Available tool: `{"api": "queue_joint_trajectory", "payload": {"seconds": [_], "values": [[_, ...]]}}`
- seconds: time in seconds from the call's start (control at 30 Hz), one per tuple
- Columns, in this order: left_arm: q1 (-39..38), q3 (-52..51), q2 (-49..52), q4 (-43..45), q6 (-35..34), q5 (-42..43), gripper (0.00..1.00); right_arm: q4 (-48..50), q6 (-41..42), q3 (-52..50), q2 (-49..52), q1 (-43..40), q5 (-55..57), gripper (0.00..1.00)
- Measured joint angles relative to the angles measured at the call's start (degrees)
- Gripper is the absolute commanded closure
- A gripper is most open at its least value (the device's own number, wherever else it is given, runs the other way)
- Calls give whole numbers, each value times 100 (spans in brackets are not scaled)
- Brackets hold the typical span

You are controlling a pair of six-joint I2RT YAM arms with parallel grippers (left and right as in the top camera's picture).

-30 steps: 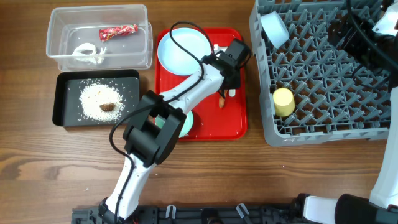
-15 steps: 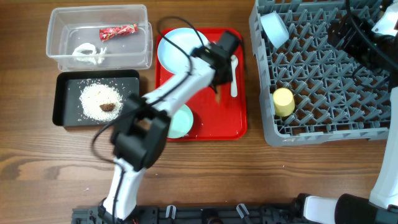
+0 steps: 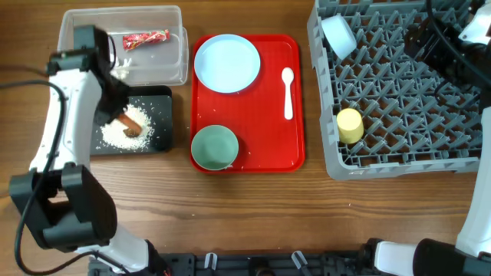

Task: Sort waste into correct bins and load items into the dishwasher rack
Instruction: 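Drop the carrot onto the black tray with the left gripper, then grasp the green bowl on the red tray with the right gripper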

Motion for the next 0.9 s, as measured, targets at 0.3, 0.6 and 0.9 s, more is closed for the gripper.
{"api": "queue_joint_trajectory", "payload": {"seconds": [0.3,0.6,0.9], "values": [[7,-2011,11,2487,-595,0,32,0,0,0,0,0,17,0],[7,-1814,-916,1762,-306,2,22,170,2,0,0,350,-348,0],[7,-1698,-3156,1661,-221,0,0,195,4,2,1386,3230,-511,6]]}}
